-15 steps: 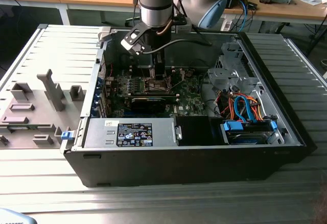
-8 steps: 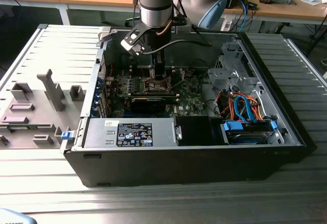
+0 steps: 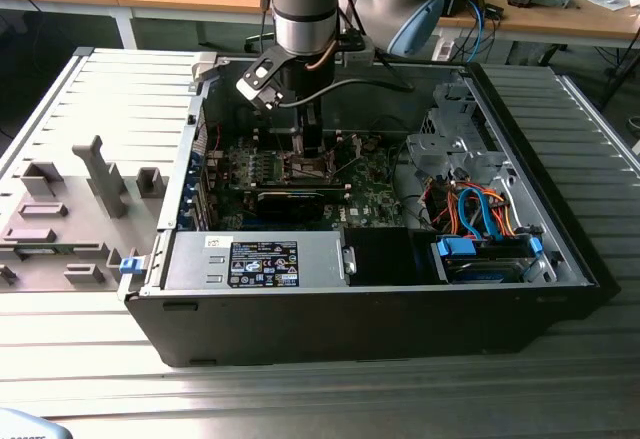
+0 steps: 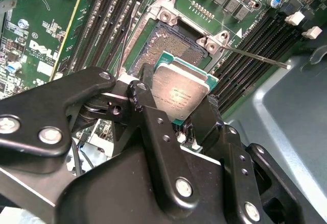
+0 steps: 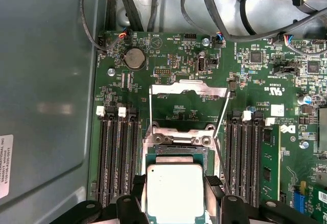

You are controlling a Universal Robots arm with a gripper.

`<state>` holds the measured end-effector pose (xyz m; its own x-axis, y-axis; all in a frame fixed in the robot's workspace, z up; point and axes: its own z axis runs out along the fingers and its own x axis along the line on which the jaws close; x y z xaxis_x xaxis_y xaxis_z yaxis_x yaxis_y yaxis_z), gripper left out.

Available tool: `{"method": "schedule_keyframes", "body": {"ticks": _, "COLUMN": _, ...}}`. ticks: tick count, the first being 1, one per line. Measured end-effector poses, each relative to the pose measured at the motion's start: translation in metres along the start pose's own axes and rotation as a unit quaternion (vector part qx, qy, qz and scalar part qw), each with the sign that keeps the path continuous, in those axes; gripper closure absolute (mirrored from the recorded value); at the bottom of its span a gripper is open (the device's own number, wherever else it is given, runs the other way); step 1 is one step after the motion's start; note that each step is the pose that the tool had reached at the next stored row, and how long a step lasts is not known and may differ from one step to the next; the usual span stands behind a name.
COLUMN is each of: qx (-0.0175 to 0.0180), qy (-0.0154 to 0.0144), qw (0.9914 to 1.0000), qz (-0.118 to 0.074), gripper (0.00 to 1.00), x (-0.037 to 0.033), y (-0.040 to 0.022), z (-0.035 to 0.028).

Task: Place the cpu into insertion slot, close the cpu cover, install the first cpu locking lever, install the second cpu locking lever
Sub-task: 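Place the cpu into insertion slot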

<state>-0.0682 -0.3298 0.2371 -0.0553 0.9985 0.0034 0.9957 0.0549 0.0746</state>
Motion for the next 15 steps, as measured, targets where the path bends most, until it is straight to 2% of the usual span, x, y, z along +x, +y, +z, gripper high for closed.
{"method": "schedule_keyframes", "body": {"ticks": 6, "qx": -0.0001, "qy": 0.0, "qw": 1.0, "qz": 0.0, "gripper": 0.46, "x": 0.0, "y": -0.0004, "z": 0.0019}}
{"method": "schedule_keyframes", "body": {"ticks": 15, "qx": 0.0, "qy": 0.0, "qw": 1.0, "qz": 0.0, "gripper": 0.46, "x": 0.0, "y": -0.002, "z": 0.0082}}
